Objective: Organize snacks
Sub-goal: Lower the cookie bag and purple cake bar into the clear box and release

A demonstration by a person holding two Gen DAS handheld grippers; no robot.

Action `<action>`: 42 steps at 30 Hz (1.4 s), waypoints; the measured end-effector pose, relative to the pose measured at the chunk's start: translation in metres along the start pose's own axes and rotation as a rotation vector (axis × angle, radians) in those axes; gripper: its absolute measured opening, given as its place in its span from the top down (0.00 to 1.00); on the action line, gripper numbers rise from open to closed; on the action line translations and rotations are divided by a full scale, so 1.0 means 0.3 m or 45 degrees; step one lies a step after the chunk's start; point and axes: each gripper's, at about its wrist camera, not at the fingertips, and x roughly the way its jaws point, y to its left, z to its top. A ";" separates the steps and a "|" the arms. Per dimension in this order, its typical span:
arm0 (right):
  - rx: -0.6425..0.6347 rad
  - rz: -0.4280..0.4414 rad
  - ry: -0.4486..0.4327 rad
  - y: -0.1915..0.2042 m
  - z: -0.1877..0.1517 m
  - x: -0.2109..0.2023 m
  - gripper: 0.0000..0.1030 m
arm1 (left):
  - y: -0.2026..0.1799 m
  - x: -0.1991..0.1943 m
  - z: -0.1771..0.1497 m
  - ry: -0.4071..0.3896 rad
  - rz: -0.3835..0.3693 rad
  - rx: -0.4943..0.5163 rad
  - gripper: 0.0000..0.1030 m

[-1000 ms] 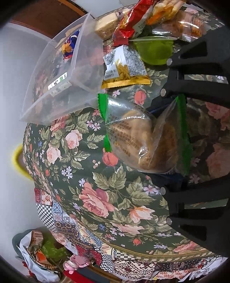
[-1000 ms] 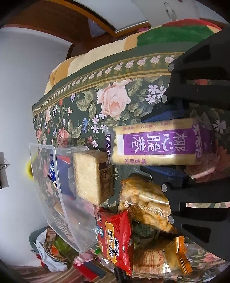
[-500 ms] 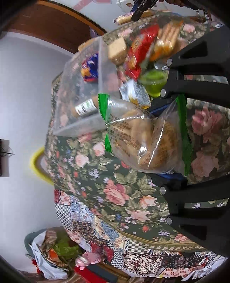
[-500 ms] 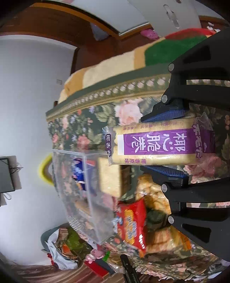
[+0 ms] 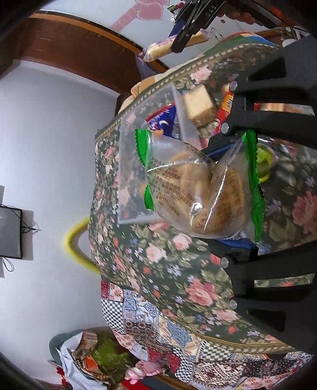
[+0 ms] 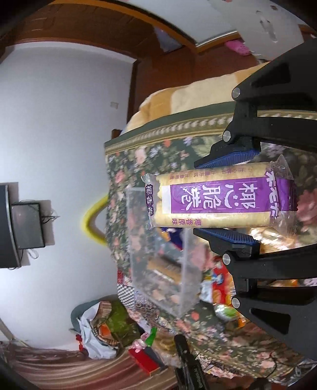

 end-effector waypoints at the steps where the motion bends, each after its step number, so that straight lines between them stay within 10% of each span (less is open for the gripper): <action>1: -0.007 0.008 -0.008 0.009 0.013 0.008 0.58 | -0.008 0.008 0.011 -0.004 -0.007 0.003 0.48; 42: -0.211 0.215 0.198 0.213 0.135 0.435 0.58 | -0.056 0.385 0.121 0.135 0.008 0.026 0.46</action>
